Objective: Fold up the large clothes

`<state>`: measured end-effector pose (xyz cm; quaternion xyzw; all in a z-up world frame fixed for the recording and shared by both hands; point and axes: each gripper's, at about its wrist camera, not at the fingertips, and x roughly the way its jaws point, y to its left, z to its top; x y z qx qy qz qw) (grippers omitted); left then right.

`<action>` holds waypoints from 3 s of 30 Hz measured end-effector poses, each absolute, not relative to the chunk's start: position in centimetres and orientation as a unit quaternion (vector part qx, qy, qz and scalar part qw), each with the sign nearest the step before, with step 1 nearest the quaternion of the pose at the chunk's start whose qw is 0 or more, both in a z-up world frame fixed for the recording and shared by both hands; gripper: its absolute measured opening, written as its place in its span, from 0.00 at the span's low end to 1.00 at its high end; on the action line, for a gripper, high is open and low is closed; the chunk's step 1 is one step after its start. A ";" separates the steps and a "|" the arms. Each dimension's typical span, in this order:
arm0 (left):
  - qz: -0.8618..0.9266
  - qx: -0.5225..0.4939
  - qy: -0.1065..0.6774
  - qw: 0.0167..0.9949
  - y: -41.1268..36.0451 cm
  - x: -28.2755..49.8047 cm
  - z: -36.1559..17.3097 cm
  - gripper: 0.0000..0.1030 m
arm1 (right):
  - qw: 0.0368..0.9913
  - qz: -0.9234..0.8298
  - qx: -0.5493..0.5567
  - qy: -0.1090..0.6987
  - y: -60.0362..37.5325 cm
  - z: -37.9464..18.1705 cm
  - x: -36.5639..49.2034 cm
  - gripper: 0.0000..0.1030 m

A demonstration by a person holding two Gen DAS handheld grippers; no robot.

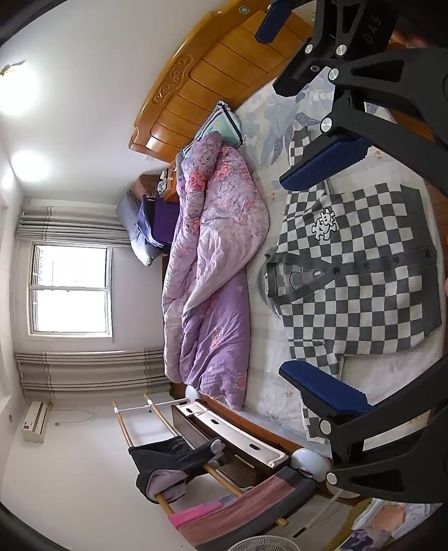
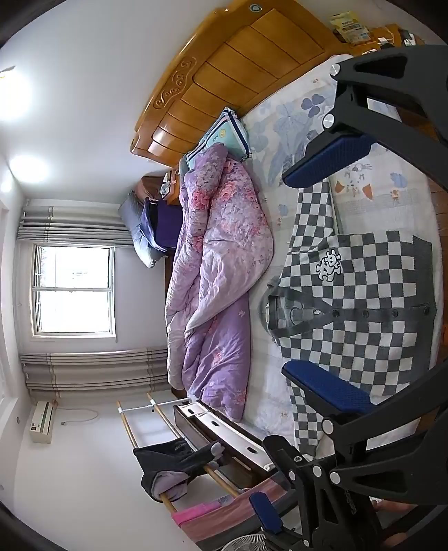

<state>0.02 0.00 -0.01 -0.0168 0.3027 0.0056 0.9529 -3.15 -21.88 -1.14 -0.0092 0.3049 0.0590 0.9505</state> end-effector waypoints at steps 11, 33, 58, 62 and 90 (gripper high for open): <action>0.005 -0.019 0.304 0.952 0.1 0.0 0.0 0.95 | 0.950 0.059 -0.007 0.307 -21.3 -1.1 -3.2 0.93; 0.006 -0.019 0.305 0.952 -0.3 1.2 -2.3 0.95 | 0.950 0.059 -0.008 0.308 -21.1 -1.2 -2.9 0.93; 0.003 -0.019 0.302 0.953 0.4 -0.6 -0.5 0.95 | 0.951 0.055 -0.010 0.305 -20.6 -1.0 -4.0 0.93; 0.002 -0.020 0.303 0.953 0.4 -0.6 -0.5 0.95 | 0.951 0.056 -0.010 0.305 -20.5 -1.0 -4.0 0.93; 0.002 -0.017 0.300 0.954 0.4 -0.7 -0.5 0.95 | 0.951 0.056 -0.009 0.304 -20.3 -0.8 -4.2 0.93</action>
